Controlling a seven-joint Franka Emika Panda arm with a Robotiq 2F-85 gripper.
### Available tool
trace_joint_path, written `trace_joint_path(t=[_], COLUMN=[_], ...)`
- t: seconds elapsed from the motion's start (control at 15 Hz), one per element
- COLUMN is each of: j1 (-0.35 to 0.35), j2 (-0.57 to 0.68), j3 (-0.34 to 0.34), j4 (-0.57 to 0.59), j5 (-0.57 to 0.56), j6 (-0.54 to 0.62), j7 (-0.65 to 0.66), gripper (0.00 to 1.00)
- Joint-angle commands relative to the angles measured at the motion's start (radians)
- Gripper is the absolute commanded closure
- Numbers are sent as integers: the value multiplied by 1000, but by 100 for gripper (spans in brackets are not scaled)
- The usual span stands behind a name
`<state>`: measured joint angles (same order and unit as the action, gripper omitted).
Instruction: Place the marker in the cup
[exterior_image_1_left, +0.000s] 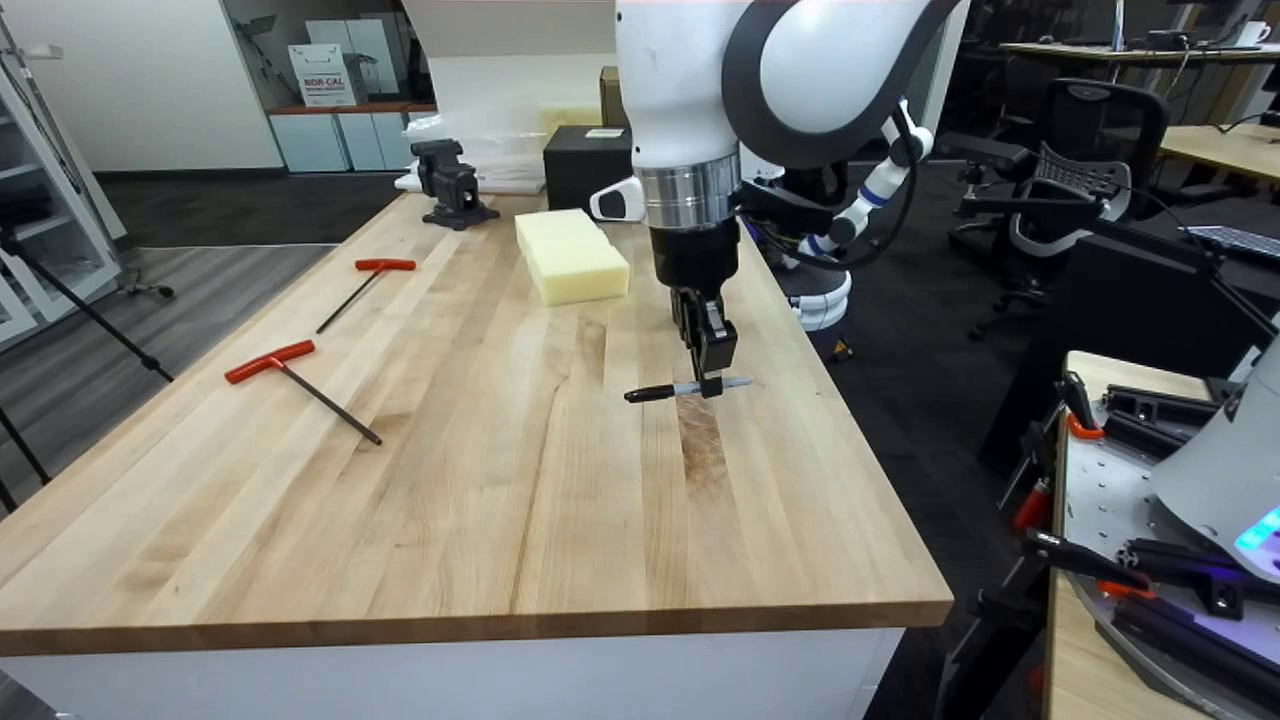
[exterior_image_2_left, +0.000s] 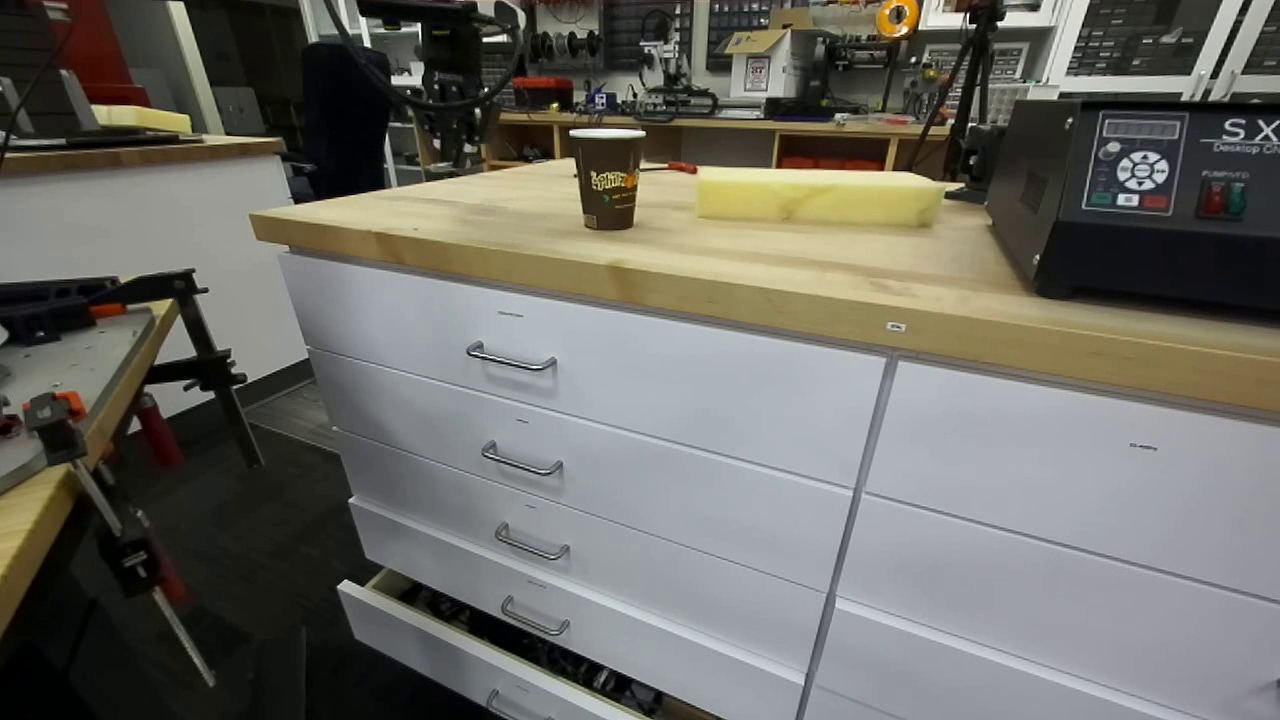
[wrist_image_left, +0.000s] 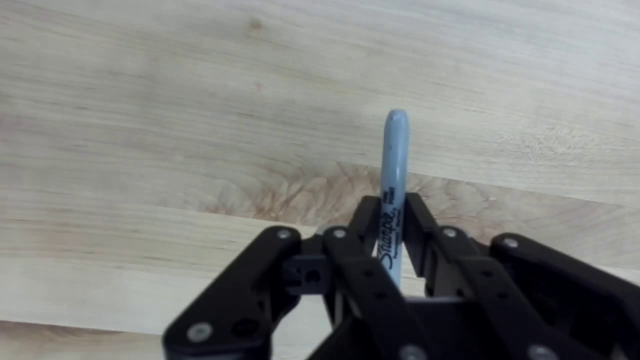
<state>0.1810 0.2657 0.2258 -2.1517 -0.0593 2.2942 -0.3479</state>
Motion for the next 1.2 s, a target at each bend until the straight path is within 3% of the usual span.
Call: trace_joint_path(t=[0.0,0.73,1.13], j1=[-6,-26,-49], j2=[-27,-2,5], j3=[-42,-129,-155], j4=[32,216,243], j5=[-90,-195,-207], j6=[-53,-151,-141], j7=[30,84,105], gripper=[94,94,94])
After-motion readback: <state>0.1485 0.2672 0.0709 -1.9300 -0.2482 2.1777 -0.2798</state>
